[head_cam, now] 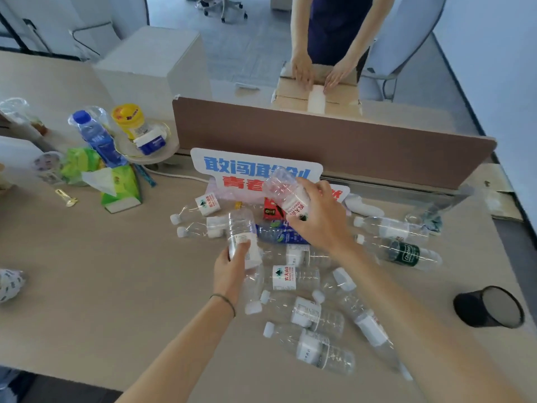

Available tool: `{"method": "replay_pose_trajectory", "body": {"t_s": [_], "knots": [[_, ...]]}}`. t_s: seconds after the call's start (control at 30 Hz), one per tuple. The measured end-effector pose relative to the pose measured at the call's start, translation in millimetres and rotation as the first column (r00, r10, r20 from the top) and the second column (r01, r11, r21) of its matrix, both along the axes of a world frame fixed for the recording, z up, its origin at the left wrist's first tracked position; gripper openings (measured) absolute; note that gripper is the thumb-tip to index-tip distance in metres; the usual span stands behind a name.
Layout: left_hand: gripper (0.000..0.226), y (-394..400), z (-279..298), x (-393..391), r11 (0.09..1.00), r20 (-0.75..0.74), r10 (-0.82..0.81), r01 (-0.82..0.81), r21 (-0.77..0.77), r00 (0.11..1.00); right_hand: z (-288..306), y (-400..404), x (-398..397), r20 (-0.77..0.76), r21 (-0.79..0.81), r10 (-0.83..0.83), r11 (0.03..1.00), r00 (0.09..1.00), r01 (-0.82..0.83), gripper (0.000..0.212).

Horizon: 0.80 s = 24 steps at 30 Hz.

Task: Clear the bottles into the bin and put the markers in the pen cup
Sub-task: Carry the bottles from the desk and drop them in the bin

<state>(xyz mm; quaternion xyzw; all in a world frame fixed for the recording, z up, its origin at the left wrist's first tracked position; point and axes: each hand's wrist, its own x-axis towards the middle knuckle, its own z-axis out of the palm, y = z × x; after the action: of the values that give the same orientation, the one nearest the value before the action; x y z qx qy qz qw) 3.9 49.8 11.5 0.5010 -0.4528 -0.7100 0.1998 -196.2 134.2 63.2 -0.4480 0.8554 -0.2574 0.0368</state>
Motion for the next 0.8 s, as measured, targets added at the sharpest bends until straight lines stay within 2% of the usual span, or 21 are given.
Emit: {"method": "replay_pose_trajectory", "body": {"t_s": [0.13, 0.2, 0.33, 0.5, 0.6, 0.7, 0.8], "knots": [[0.091, 44, 16, -30, 0.983, -0.016, -0.145, 0.142, -0.114, 0.989, 31, 70, 9, 0.102, -0.106, -0.148, 0.982, 0.984, 0.159, 0.077], [0.096, 73, 24, -45, 0.958, -0.036, -0.253, 0.245, -0.148, 0.967, 45, 110, 16, 0.131, -0.132, -0.225, 0.961, 0.965, 0.242, 0.075], [0.076, 139, 46, -70, 0.891, -0.082, -0.438, 0.421, -0.168, 0.895, 63, 194, 29, 0.218, -0.181, -0.366, 0.896, 0.905, 0.406, 0.073], [0.064, 230, 54, -95, 0.808, -0.08, -0.584, 0.568, -0.159, 0.808, 70, 303, 40, 0.342, -0.242, -0.514, 0.76, 0.786, 0.603, 0.066], [0.024, 286, 61, -105, 0.755, -0.058, -0.648, 0.631, -0.177, 0.759, 73, 367, 44, 0.419, -0.286, -0.562, 0.664, 0.713, 0.691, 0.057], [0.033, 346, 58, -118, 0.697, -0.04, -0.712, 0.699, -0.161, 0.701, 71, 433, 42, 0.468, -0.319, -0.595, 0.576, 0.654, 0.753, 0.055], [0.027, 411, 50, -129, 0.659, -0.013, -0.746, 0.735, -0.162, 0.666, 63, 500, 36, 0.524, -0.367, -0.598, 0.484, 0.606, 0.794, 0.054]]}}
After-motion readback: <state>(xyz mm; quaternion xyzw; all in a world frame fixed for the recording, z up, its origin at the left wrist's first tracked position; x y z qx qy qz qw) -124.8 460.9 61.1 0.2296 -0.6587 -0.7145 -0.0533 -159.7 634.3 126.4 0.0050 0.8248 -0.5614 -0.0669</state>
